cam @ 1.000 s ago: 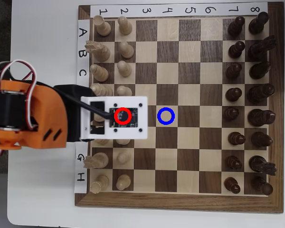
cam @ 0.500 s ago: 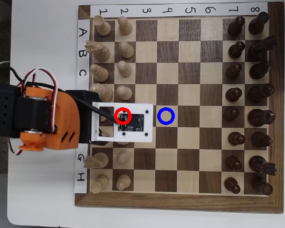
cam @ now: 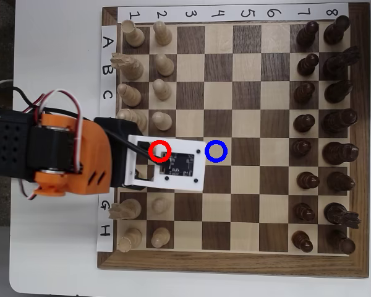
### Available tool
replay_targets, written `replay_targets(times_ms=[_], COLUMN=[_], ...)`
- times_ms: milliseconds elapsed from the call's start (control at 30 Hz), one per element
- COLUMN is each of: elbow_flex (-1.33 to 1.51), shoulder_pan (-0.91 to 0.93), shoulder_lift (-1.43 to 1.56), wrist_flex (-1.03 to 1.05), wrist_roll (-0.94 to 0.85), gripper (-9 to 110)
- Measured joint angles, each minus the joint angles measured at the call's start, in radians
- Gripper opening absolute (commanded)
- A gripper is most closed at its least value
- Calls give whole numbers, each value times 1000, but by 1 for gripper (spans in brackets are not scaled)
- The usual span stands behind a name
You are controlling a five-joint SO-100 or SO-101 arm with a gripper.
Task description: Move the piece to destination
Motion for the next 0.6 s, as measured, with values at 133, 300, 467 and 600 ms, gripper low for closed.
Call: replay_targets(times_ms=[133, 300, 467, 600], elbow_flex=[21, 77, 89, 89], shoulder_pan=[0, -12, -41, -67], shoulder_lift=[-12, -28, -31, -31], wrist_flex=[0, -31, -54, -69], wrist_roll=[12, 14, 14, 14], gripper=[21, 22, 22, 22])
